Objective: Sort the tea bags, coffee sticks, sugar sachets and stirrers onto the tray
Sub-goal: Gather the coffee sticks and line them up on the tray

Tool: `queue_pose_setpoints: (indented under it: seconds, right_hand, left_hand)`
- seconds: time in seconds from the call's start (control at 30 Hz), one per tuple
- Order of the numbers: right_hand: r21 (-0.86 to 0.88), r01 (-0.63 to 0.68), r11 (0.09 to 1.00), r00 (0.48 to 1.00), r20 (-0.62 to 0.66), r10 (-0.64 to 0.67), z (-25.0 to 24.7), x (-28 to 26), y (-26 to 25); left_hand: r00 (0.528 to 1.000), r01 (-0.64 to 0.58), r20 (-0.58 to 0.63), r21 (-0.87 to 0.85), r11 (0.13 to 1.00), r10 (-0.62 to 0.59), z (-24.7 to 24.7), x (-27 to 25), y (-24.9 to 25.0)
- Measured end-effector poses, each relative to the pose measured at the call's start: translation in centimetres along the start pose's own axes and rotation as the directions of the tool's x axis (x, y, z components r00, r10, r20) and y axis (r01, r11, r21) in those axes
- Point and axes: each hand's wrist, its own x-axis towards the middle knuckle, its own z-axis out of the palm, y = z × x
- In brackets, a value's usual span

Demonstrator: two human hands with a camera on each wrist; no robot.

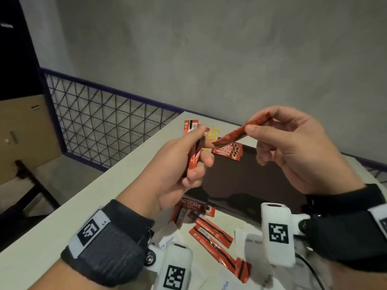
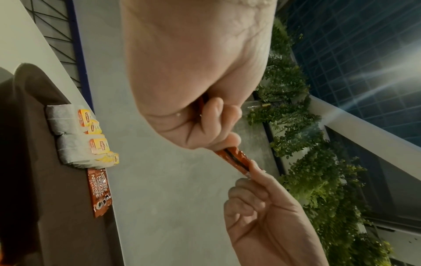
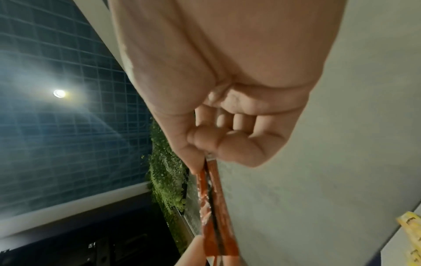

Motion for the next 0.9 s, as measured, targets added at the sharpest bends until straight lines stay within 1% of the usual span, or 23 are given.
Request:
queue_pose_setpoints:
  seconds: [0.07,0.13,0.2,0.27,0.33,0.37,0.53,0.6,0.63,0.73,0.8,0.9]
  right_hand:
    - [0.023,-0.014,1.0,0.999,0.045,0.013,-0.1,-0.1,-0.3]
    - [0.027,-0.043,0.999,0.99,0.132,0.039,-0.1,-0.2,-0.5]
    - [-0.064,-0.047,0.997,0.981,0.184,0.058,0.0,-0.3,-0.3]
    - [-0.206,-0.027,0.978,0.984,0.168,0.062,-0.2,-0.1,0.1]
    - [-0.303,-0.009,0.953,0.988,0.145,0.055,-0.5,0.1,0.5]
    - [-0.317,-0.007,0.948,0.989,0.14,0.054,-0.6,0.2,0.7]
    - [-0.278,-0.042,0.96,0.99,0.115,0.077,-1.1,0.2,0.4]
    - [-0.238,-0.059,0.969,0.993,0.082,0.081,-1.0,0.3,0.3]
    - [-0.183,-0.07,0.981,0.995,0.053,0.08,-1.0,0.4,0.3]
    - [0.052,-0.084,0.995,0.996,-0.013,0.085,-0.9,0.7,0.2]
    - [0.16,-0.08,0.984,0.997,-0.01,0.083,-0.7,0.7,-0.1]
    - [0.229,-0.065,0.971,0.998,0.003,0.066,-0.4,0.6,-0.5]
  left_hand:
    - [1.0,-0.011,-0.001,0.018,1.0,0.011,0.0,0.1,0.0]
    - [1.0,-0.025,-0.008,0.057,0.998,0.026,0.0,0.1,-0.1]
    - [0.999,-0.041,-0.019,0.08,0.996,0.042,0.1,0.0,-0.3]
    - [0.997,-0.063,-0.034,0.089,0.994,0.067,0.1,-0.1,-0.4]
    - [0.995,-0.08,-0.05,0.099,0.992,0.085,0.1,-0.1,-0.5]
    - [0.995,-0.082,-0.054,0.105,0.991,0.088,0.1,-0.2,-0.5]
    - [0.993,-0.094,-0.063,0.081,0.992,0.099,0.2,-0.2,-0.6]
    - [0.994,-0.101,-0.042,0.065,0.993,0.103,0.2,-0.4,-0.4]
    - [0.995,-0.1,-0.019,0.072,0.992,0.102,0.2,-0.4,-0.3]
    - [0.993,-0.098,0.082,0.175,0.98,0.085,0.2,-0.7,-0.3]
    - [0.988,-0.093,0.142,0.22,0.971,0.062,0.3,-0.9,-0.4]
    - [0.981,-0.067,0.193,0.208,0.976,0.026,0.3,-0.9,-0.7]
